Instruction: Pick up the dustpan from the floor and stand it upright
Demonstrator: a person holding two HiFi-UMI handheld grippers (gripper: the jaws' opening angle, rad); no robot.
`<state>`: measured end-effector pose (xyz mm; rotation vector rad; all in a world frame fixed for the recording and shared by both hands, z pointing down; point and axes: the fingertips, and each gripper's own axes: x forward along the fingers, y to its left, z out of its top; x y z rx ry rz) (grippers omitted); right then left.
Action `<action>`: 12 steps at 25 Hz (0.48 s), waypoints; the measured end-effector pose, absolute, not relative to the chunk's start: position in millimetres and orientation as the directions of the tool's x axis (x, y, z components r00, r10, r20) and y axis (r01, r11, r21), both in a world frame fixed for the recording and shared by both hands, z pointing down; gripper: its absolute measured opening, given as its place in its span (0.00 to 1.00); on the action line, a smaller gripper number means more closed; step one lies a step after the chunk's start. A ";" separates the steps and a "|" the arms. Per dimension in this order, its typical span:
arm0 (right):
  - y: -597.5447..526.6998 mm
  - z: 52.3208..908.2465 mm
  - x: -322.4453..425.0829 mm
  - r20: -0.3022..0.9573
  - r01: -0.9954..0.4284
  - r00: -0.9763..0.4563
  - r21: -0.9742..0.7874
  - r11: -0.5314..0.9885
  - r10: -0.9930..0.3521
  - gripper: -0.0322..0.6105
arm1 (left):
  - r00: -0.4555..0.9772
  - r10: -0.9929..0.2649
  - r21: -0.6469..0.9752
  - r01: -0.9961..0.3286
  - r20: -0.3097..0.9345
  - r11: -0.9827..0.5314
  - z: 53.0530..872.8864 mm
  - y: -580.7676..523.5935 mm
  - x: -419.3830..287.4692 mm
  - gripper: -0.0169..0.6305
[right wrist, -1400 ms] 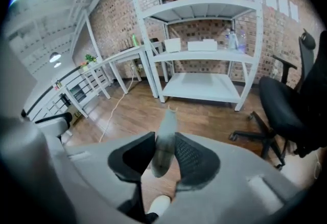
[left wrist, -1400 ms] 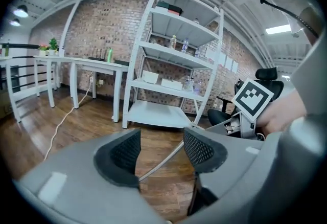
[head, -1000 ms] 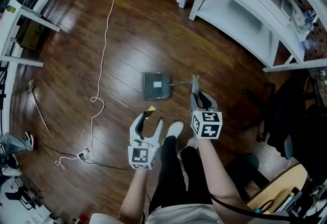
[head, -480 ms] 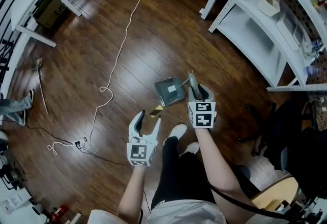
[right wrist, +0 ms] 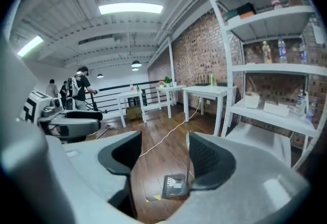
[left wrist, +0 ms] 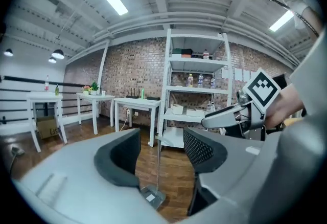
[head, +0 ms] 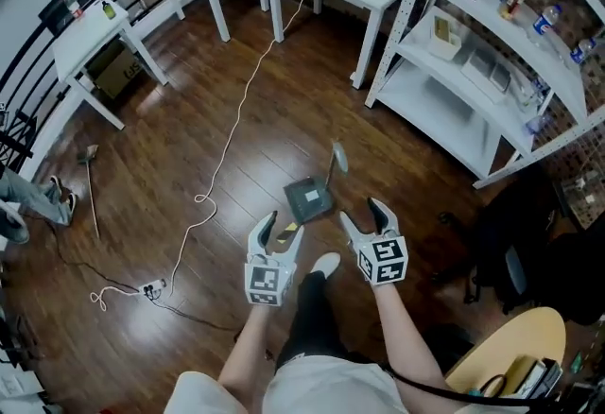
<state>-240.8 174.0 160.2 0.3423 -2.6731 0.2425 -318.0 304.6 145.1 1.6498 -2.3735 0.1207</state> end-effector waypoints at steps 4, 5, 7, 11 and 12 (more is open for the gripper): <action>243.6 107.3 -121.8 0.293 -0.343 -0.913 -0.181 0.922 -0.283 0.51 | -0.290 -0.940 -0.020 -0.956 0.178 0.291 87.9 345.0 -218.0 0.45; 264.0 94.4 -89.4 0.272 -0.343 -0.918 -0.181 0.922 -0.288 0.51 | -0.287 -0.944 -0.020 -0.958 0.161 0.288 73.1 360.9 -189.2 0.45; 300.7 68.4 -32.6 0.239 -0.326 -0.928 -0.151 0.933 -0.285 0.51 | -0.279 -0.949 -0.021 -0.960 0.143 0.279 47.0 391.3 -133.4 0.45; 358.9 15.5 36.8 0.182 -0.310 -0.941 -0.123 0.943 -0.286 0.51 | -0.273 -0.953 0.014 -0.961 0.133 0.277 -7.1 443.5 -60.4 0.46; 370.6 2.5 47.0 0.172 -0.306 -0.943 -0.113 0.945 -0.285 0.51 | -0.280 -0.953 0.024 -0.958 0.117 0.284 -22.0 455.1 -49.8 0.46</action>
